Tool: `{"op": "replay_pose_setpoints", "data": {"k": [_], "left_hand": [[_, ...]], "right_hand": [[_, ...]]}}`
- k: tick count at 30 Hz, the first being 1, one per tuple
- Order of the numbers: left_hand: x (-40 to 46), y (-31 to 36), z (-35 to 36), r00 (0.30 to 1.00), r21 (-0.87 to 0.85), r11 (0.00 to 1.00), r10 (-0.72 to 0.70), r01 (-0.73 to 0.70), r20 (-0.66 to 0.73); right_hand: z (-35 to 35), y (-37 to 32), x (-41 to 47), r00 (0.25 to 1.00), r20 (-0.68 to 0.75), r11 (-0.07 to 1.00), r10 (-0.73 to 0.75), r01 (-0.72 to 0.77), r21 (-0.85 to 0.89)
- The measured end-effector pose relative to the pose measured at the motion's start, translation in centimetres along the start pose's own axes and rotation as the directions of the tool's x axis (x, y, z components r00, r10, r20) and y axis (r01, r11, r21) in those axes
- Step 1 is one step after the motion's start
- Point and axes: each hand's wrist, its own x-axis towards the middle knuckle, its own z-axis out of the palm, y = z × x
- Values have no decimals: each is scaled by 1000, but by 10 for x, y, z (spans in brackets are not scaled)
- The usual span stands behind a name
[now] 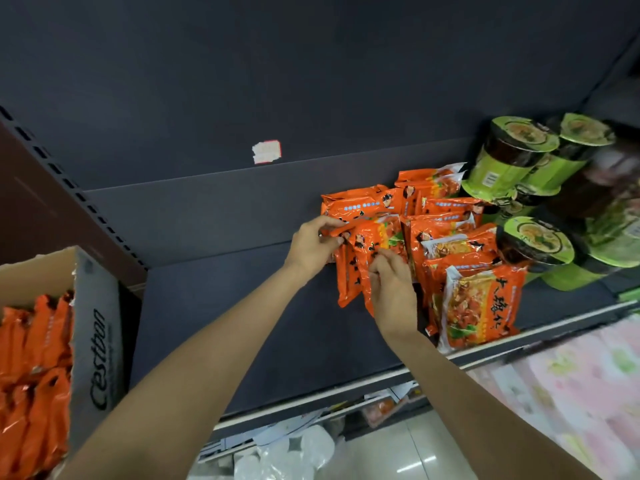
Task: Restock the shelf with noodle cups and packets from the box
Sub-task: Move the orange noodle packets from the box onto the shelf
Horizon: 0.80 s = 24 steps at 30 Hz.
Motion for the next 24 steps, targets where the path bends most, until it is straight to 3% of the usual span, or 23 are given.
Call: {"op": "replay_pose_setpoints", "data": {"k": [5, 9, 12, 17, 24], "left_hand": [[6, 0, 5, 1000, -16, 1000, -17, 17, -4], [7, -3, 5, 996, 186, 981, 47, -61, 75], [4, -6, 3, 992, 378, 919, 86, -114, 90], [-15, -7, -11, 982, 485, 855, 177, -184, 61], [-57, 10, -66, 948, 711, 666, 318, -226, 3]], "right_hand": [[8, 4, 7, 999, 38, 1000, -22, 23, -9], [17, 6, 13, 998, 66, 1000, -16, 16, 6], [18, 4, 17, 993, 113, 1000, 22, -21, -11], [12, -14, 18, 993, 77, 988, 94, -103, 115], [1, -73, 18, 987, 155, 981, -36, 6, 192]]}}
